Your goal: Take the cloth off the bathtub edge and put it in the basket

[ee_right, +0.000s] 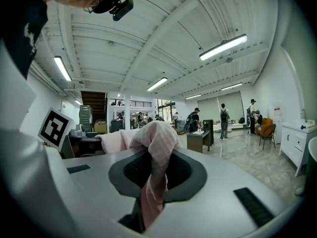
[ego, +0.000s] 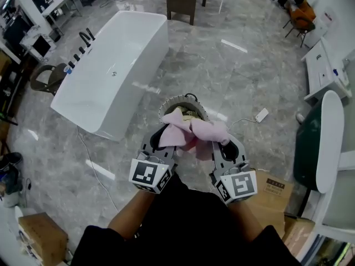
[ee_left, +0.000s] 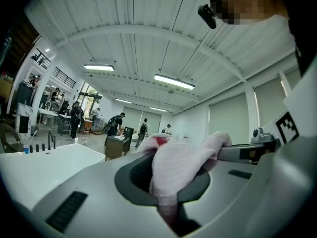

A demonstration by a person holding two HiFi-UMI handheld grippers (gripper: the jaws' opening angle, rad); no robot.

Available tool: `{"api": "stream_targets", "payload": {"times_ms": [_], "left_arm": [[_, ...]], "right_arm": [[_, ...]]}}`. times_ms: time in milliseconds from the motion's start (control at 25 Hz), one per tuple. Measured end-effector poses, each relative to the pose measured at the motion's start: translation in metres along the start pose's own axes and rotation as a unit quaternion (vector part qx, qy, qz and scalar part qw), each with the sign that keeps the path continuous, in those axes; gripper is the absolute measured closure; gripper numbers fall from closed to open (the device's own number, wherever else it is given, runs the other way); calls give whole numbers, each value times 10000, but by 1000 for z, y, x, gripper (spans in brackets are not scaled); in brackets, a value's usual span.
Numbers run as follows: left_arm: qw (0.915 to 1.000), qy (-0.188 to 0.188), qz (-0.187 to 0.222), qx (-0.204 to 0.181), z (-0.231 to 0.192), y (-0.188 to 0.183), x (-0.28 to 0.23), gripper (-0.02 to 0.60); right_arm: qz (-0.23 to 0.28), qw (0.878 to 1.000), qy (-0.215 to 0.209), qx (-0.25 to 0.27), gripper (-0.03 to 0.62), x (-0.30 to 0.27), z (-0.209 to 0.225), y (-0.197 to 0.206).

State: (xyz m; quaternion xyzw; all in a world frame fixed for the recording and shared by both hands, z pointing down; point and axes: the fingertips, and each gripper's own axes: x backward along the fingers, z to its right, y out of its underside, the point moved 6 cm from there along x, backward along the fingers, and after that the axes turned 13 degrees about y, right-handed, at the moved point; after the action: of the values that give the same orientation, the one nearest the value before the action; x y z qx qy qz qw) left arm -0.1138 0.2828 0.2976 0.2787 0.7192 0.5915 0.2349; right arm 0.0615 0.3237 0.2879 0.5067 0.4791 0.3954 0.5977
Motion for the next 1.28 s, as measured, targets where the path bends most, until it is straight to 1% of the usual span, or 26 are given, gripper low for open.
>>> {"api": "stream_targets", "payload": {"times_ms": [200, 360, 640, 840, 1040, 1280], "left_arm": [[9998, 187, 53, 1, -36, -16, -23, 537], [9994, 336, 103, 31, -64, -27, -28, 538], [9990, 420, 122, 128, -111, -33, -40, 538], [9984, 506, 168, 165, -132, -30, -47, 537], [9981, 598, 163, 67, -160, -36, -56, 537], [9978, 582, 301, 95, -172, -46, -67, 537]], "right_arm": [[91, 9997, 207, 51, 533, -40, 1, -15], [183, 9992, 343, 77, 533, -68, -11, -25], [153, 9989, 411, 139, 533, -115, -27, -28], [160, 9983, 535, 164, 533, -132, -29, -27], [173, 9974, 675, 173, 533, -149, -33, -33], [259, 9974, 632, 222, 533, -165, -34, -47]]}}
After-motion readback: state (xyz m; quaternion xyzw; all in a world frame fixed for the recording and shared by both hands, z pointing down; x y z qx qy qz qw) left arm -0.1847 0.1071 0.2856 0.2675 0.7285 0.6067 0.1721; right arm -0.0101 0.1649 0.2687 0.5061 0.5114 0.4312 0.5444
